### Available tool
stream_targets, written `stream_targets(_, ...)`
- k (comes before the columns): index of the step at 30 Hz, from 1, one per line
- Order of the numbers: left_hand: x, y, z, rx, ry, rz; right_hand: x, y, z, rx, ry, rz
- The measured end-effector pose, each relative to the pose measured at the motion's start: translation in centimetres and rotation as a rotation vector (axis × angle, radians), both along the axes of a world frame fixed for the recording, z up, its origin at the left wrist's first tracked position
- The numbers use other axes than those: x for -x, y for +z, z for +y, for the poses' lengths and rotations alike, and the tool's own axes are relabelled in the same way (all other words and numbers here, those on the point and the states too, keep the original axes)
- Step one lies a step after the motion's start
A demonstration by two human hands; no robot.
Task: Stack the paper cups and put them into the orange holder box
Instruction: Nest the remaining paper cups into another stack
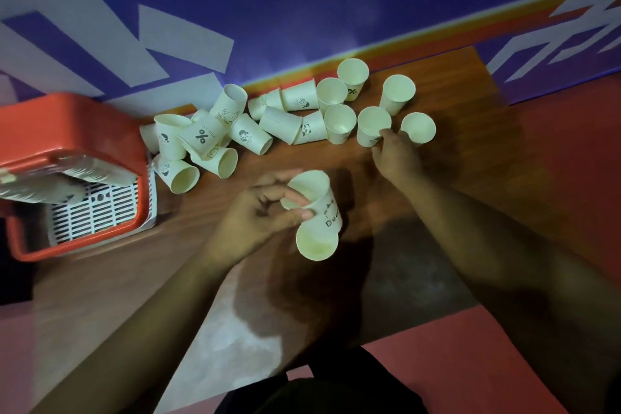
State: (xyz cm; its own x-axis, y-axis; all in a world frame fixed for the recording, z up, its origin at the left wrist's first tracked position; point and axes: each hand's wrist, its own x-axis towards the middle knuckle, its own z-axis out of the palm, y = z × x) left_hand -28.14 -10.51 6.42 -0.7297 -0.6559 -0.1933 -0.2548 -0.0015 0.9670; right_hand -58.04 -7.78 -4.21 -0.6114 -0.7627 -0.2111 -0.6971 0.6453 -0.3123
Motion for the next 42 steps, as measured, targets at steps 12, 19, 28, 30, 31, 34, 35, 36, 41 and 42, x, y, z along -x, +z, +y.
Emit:
stream_targets(12,-1.4,-2.9,3.7,0.085,-0.145,-0.208,-1.2,1.1,1.4,0.195,0.084,0.012)
stream_targets(19,-1.1,-5.7,3.6,0.390,-0.244,-0.339,-4.0,4.9,4.8,0.475,0.038,-0.265)
stream_targets(28,0.2,-8.9,4.6,-0.026,-0.198,-0.289,-7.0,8.4,8.2,0.555,0.075,-0.675)
stream_targets(30,0.9,-8.9,4.6,-0.057,-0.125,-0.269,-7.1,8.9,8.6,0.556,0.045,-0.748)
stream_targets(31,1.2,-8.8,4.5,-0.052,-0.097,-0.279,-7.3,9.3,8.8,0.543,0.028,-0.791)
stream_targets(34,1.7,-8.3,4.4,-0.089,-0.063,-0.297,-7.5,10.3,9.3,0.470,0.023,-0.861)
stream_targets(35,1.8,-8.1,4.4,-0.124,-0.057,-0.276,-7.6,10.4,9.4,0.444,0.026,-0.870)
stream_targets(36,1.7,-7.7,4.4,-0.155,-0.054,-0.244,-7.6,10.4,9.4,0.419,0.030,-0.873)
stream_targets(41,0.7,-6.2,4.4,-0.321,-0.030,-0.078,-8.2,10.5,9.0,0.311,0.041,-0.818)
stream_targets(42,0.4,-6.0,4.5,-0.378,-0.008,-0.045,-8.5,10.4,8.8,0.290,0.040,-0.821)
